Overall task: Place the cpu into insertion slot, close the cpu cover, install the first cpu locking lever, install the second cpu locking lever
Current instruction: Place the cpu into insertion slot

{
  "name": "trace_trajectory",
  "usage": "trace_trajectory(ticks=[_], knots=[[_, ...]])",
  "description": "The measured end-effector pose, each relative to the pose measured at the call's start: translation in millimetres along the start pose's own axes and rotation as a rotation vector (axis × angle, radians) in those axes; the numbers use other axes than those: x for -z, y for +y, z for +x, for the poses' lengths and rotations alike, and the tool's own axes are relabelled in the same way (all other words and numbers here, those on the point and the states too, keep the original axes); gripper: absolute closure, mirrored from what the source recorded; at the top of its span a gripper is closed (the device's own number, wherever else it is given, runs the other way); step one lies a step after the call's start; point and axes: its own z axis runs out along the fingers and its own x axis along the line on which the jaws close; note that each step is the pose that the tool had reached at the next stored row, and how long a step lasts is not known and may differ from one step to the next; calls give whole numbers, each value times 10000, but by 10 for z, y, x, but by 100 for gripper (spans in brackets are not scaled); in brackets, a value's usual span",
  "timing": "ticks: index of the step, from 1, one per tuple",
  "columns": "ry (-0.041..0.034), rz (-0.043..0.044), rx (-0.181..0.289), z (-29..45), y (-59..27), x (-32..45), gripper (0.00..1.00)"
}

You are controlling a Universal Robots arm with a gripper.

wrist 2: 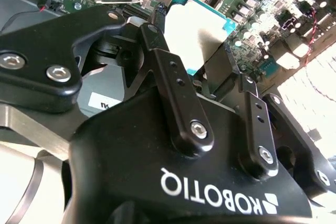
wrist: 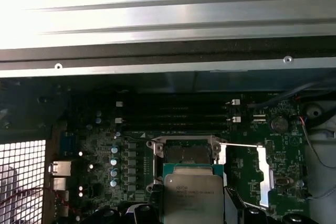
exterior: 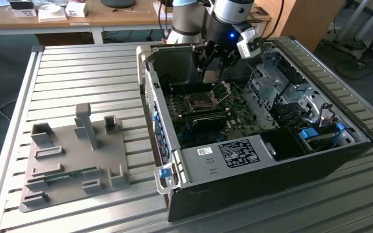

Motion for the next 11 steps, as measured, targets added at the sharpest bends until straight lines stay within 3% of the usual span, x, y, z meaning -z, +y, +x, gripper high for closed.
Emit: trace_trajectory(ticks=[5,11], knots=[[0,0,1,-2,-12,-111,46],[-1,-3,1,-2,-13,-133,46]])
